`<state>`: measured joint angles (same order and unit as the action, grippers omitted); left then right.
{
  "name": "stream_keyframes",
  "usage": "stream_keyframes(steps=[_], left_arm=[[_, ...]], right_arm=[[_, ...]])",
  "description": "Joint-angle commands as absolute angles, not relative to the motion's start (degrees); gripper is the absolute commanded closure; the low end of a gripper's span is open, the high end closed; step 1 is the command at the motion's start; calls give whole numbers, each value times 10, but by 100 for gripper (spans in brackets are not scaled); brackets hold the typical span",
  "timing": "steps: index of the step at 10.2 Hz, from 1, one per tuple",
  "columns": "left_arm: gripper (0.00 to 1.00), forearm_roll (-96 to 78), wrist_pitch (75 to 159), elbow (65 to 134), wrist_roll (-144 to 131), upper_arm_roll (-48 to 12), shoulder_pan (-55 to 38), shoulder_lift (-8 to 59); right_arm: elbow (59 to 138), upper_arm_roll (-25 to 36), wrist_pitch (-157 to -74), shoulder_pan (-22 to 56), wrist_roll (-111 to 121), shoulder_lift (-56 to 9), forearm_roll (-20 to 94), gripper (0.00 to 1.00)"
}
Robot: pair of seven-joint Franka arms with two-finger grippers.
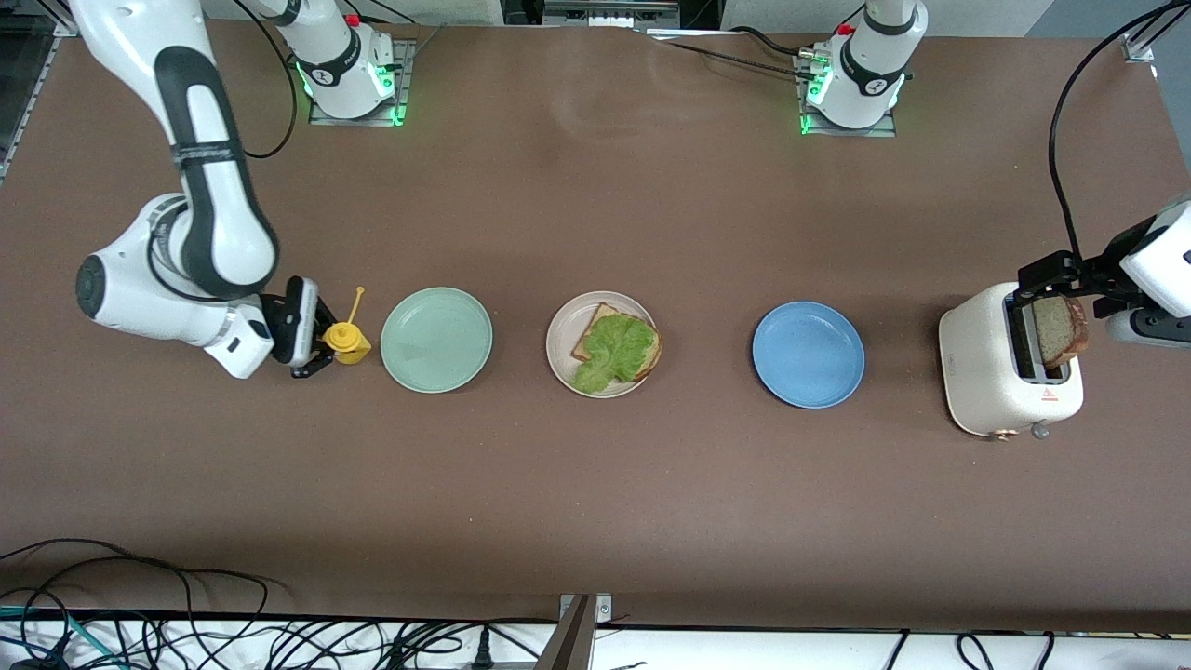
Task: Make sandwich on beige plate with both arms
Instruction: 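Lift the mustard bottle with the right gripper over the green plate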
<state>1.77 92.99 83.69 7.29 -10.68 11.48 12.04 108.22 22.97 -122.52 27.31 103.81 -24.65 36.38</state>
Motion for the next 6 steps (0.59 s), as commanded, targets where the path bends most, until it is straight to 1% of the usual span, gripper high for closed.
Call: stream_keyframes(steps=[1, 3, 6], left_arm=[[0, 31, 931, 840, 71, -117, 115, 115], [0, 32, 931, 841, 71, -118, 115, 115], [0, 33, 931, 842, 72, -118, 115, 115]], right_arm=[[1055, 236, -1230, 325, 923, -235, 286, 100], [1041, 235, -1240, 365, 839, -236, 248, 100], [1018, 234, -1251, 438, 690, -239, 151, 100]])
